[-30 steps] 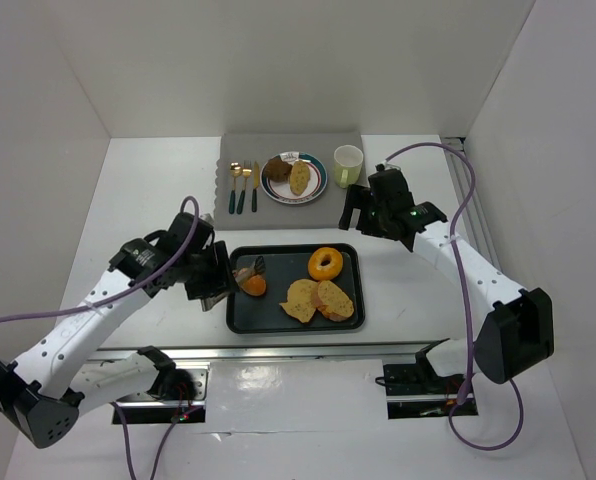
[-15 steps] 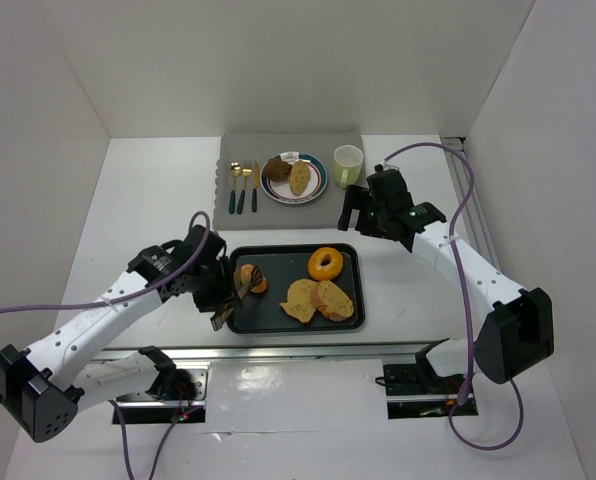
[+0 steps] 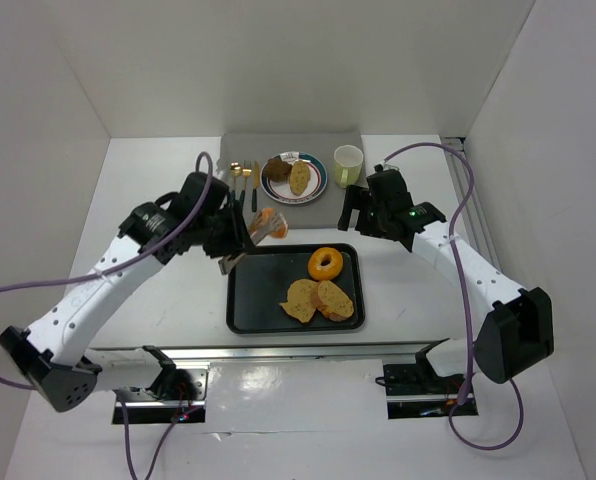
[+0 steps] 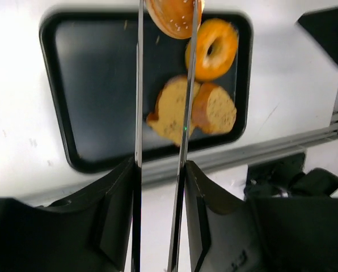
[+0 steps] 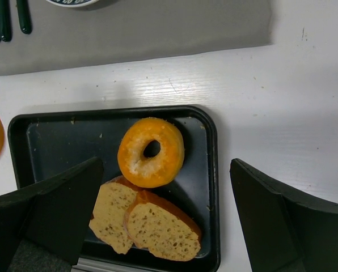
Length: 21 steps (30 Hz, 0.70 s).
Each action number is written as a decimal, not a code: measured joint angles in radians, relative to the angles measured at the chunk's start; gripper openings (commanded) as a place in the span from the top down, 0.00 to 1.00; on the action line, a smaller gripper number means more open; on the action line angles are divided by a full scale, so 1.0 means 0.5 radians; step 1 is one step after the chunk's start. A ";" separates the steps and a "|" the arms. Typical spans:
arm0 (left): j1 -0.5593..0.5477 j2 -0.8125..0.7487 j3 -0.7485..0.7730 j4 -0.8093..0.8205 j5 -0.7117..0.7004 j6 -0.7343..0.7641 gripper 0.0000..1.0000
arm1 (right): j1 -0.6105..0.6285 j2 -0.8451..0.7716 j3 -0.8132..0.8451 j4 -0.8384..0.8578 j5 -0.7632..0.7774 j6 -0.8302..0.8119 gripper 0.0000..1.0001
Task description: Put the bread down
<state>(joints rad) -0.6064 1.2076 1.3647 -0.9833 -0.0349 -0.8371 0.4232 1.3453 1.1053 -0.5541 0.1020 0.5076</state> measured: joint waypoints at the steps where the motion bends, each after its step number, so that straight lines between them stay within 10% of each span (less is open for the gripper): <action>1: 0.009 0.074 0.084 0.020 -0.018 0.038 0.72 | 0.000 0.000 0.000 0.000 0.003 0.000 0.00; 21: 0.193 1.794 1.471 0.457 0.062 0.587 0.70 | -0.020 -0.001 0.018 -0.033 0.188 -0.015 0.00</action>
<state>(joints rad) -0.5098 2.1044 2.1002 -0.7547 -0.0040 -0.5438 0.4133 1.3449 1.1145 -0.5705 0.1963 0.4999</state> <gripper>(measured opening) 0.475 0.999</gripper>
